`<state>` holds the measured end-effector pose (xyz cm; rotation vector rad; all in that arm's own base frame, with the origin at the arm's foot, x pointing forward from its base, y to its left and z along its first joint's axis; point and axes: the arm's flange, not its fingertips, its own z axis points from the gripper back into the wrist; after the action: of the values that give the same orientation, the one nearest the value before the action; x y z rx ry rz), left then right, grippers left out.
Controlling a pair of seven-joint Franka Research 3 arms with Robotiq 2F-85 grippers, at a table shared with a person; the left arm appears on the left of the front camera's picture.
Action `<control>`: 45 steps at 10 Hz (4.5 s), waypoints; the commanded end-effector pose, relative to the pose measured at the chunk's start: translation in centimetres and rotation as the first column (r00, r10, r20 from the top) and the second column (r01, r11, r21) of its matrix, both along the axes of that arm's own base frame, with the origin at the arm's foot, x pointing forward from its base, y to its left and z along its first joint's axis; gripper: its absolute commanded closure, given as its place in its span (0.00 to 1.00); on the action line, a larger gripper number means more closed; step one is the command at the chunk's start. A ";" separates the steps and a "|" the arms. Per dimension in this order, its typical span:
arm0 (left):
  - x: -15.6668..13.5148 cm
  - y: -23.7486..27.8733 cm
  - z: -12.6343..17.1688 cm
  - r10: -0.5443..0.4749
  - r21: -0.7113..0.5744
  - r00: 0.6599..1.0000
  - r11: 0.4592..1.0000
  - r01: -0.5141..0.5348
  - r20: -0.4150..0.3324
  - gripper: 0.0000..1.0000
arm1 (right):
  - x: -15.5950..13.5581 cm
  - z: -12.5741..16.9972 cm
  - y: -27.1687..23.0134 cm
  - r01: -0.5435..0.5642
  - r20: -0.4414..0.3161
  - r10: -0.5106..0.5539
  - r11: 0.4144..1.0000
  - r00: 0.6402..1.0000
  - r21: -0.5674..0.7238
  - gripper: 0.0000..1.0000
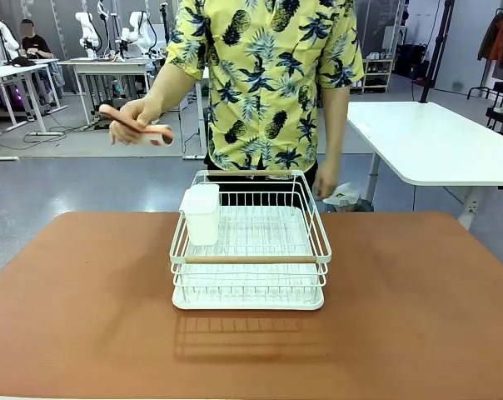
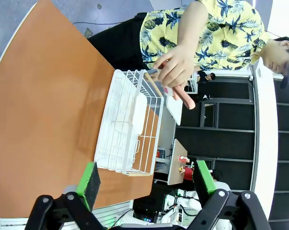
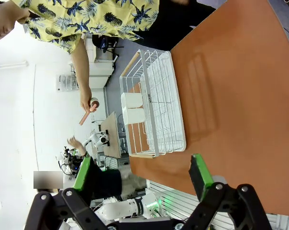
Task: Clean the table.
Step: Pick up the Lint Roller when the human hands it over.
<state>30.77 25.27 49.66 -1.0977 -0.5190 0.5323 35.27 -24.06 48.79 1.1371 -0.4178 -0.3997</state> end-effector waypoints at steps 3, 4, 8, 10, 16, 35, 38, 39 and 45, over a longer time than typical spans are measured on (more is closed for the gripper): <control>-0.2 0.2 0.1 -0.001 -0.008 1.000 1.000 0.001 0.006 0.00 | -0.2 0.3 0.0 -0.006 0.011 0.006 1.000 1.000 0.000 0.00; -0.2 0.2 0.1 -0.001 -0.008 1.000 1.000 0.001 0.006 0.00 | -0.2 0.3 0.0 -0.006 0.011 0.006 1.000 1.000 0.000 0.00; 1.6 -0.4 1.0 0.080 -0.112 0.982 0.989 -0.100 -0.169 0.00 | -0.2 0.3 0.0 -0.006 0.011 0.006 1.000 1.000 0.000 0.00; 4.0 -3.8 3.2 0.201 -0.076 0.931 0.969 -0.234 -0.306 0.00 | -0.2 0.3 0.0 -0.006 0.011 0.006 1.000 1.000 0.000 0.00; 9.4 -12.3 6.2 0.307 -0.036 0.870 0.937 -0.347 -0.386 0.00 | -0.2 0.3 0.0 -0.006 0.011 0.006 1.000 1.000 0.000 0.00; 11.1 -20.3 2.8 0.215 0.030 0.886 0.974 -0.223 -0.410 0.00 | -0.2 0.3 0.0 -0.006 0.011 0.006 1.000 1.000 0.000 0.00; 11.0 -20.4 2.8 0.214 0.031 0.887 0.975 -0.221 -0.410 0.00 | -0.2 0.3 0.0 -0.006 0.011 0.006 1.000 1.000 0.000 0.00; 11.1 -20.4 2.7 0.209 0.021 0.891 0.975 -0.219 -0.402 0.16 | -0.2 0.3 0.0 -0.006 0.011 0.006 1.000 1.000 0.000 0.00; 11.0 -20.6 2.8 0.203 0.012 0.894 0.976 -0.216 -0.400 0.75 | -0.2 0.3 0.0 -0.006 0.011 0.006 1.000 1.000 0.000 0.00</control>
<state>41.90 4.68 52.65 -0.9238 -0.2417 0.9520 35.33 -23.99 48.81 1.1358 -0.4166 -0.3981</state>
